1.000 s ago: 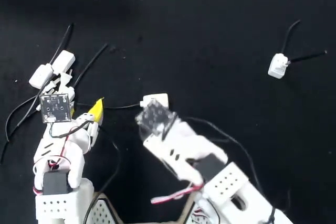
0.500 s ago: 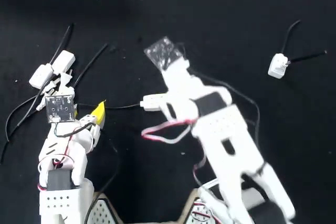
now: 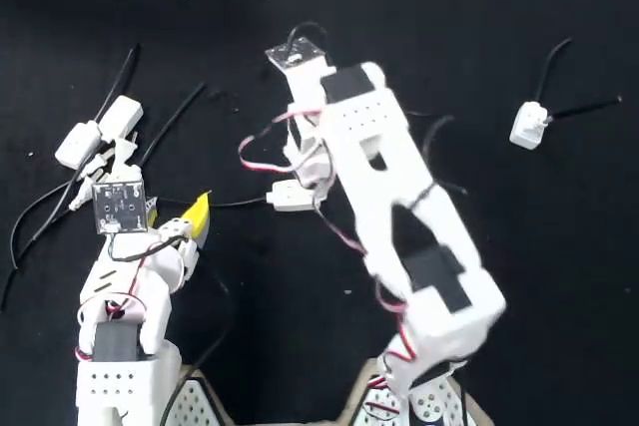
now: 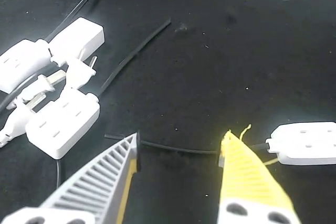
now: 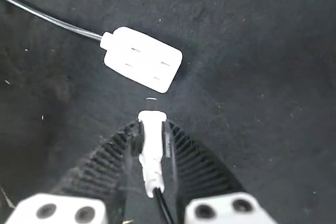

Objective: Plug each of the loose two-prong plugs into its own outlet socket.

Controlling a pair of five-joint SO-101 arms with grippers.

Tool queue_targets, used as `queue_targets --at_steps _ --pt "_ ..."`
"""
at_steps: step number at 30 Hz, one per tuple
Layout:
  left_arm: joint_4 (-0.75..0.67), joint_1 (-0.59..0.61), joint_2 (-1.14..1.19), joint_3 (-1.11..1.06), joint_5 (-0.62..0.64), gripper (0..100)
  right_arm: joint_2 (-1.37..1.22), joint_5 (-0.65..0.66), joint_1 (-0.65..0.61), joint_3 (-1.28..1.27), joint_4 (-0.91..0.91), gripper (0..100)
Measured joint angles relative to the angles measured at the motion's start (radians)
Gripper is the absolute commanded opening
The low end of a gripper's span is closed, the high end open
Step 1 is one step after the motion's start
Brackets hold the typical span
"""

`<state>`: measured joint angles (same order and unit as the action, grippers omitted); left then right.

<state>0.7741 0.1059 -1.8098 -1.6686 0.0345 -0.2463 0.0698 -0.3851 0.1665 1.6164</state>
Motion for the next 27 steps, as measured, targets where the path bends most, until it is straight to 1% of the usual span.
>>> queue_targets --at_steps 6,13,21,27 --pt "0.000 0.000 0.000 0.000 0.000 25 -0.215 -0.002 0.000 0.239 0.109 1.0" --pt "0.000 0.000 0.000 0.000 0.000 25 -0.385 -0.002 0.005 0.414 0.114 1.0" --pt "0.000 0.000 0.000 0.000 0.000 25 -0.425 -0.002 0.043 0.445 0.114 1.0" --pt "0.000 0.000 0.000 0.000 0.000 25 -0.427 -0.002 0.046 0.445 0.114 1.0"
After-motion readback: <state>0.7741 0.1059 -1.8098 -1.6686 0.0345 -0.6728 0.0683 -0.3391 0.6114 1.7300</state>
